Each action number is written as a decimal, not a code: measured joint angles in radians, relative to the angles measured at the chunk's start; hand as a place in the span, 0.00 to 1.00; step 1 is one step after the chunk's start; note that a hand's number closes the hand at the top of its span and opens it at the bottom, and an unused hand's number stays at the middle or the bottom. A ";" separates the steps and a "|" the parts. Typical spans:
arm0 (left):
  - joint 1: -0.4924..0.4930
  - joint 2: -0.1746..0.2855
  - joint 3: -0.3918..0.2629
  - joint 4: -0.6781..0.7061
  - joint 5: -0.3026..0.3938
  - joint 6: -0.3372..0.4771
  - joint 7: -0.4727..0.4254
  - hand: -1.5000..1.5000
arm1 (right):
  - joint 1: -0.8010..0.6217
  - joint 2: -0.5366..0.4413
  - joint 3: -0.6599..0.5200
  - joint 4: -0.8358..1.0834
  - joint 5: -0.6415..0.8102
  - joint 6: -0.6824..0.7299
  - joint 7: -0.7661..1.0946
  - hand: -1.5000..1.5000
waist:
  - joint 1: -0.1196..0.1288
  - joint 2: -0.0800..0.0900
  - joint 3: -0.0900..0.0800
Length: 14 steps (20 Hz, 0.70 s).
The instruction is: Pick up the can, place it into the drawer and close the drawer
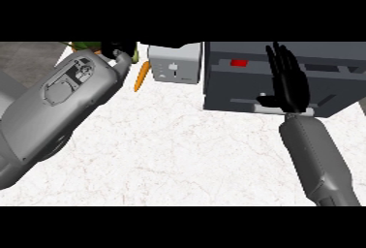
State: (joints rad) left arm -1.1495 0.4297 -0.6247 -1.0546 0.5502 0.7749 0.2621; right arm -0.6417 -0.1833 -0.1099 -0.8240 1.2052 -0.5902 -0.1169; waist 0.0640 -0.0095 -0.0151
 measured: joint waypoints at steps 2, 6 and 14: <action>0.021 0.009 -0.002 -0.031 -0.007 0.005 0.011 0.00 | -0.046 -0.001 -0.020 0.070 0.006 -0.039 0.003 0.00 | 0.001 0.003 0.002; 0.081 0.032 0.004 -0.086 -0.018 0.002 0.010 0.00 | -0.150 -0.008 -0.055 0.207 0.006 -0.087 -0.002 0.00 | 0.003 0.013 0.008; 0.187 0.063 0.010 -0.190 -0.045 -0.001 0.004 0.00 | -0.318 -0.013 -0.095 0.417 0.020 -0.151 0.019 0.00 | 0.013 0.023 0.014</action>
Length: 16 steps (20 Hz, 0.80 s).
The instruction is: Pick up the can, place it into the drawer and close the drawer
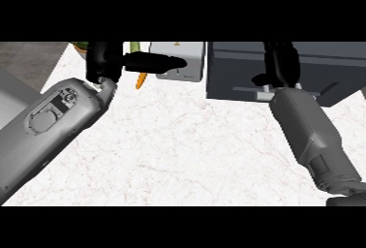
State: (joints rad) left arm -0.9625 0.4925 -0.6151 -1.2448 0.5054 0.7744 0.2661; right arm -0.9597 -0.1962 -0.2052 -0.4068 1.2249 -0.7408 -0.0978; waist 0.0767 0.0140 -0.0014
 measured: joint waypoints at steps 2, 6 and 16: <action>0.019 0.003 0.000 -0.016 -0.006 -0.005 -0.006 0.00 | -0.026 -0.006 -0.007 0.037 0.003 -0.008 0.001 0.00 | 0.001 0.002 0.000; 0.062 0.008 0.000 -0.044 -0.019 -0.009 -0.020 0.00 | -0.076 -0.020 -0.017 0.098 0.009 0.001 0.009 0.00 | 0.003 0.008 0.002; 0.118 0.039 0.028 -0.094 -0.028 -0.037 -0.027 0.00 | -0.129 -0.024 -0.076 0.164 -0.047 0.024 -0.091 0.00 | -0.006 0.013 0.005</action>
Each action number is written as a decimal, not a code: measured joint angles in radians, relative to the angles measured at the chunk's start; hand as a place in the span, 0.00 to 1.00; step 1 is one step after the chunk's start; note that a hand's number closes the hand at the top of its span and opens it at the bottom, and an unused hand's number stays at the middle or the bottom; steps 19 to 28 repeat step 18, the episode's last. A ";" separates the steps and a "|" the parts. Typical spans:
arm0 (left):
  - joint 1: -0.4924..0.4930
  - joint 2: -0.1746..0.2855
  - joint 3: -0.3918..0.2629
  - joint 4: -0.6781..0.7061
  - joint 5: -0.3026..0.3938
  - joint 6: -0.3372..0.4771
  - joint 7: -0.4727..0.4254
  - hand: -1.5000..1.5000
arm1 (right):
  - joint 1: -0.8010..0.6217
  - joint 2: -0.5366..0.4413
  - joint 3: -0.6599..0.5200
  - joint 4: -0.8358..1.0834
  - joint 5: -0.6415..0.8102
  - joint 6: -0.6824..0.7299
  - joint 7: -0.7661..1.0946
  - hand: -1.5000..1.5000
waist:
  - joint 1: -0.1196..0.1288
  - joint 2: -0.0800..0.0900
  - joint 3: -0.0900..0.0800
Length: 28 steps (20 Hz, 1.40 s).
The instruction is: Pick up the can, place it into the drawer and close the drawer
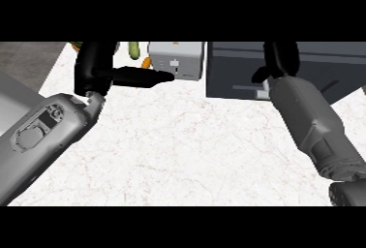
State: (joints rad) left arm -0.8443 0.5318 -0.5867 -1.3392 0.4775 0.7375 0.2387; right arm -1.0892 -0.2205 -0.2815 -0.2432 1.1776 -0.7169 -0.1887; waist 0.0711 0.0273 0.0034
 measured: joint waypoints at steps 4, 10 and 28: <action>0.035 -0.001 -0.001 -0.024 -0.006 0.007 -0.009 0.00 | -0.006 0.008 -0.065 -0.011 -0.078 0.031 -0.092 0.00 | -0.005 0.001 0.003; 0.085 0.009 0.005 -0.053 -0.014 0.007 -0.024 0.00 | -0.029 0.039 -0.173 -0.030 -0.209 0.102 -0.208 0.00 | -0.009 0.000 0.003; 0.131 0.033 0.036 -0.078 -0.023 0.005 -0.026 0.00 | -0.074 0.089 -0.332 -0.049 -0.411 0.233 -0.292 0.00 | -0.024 -0.005 0.003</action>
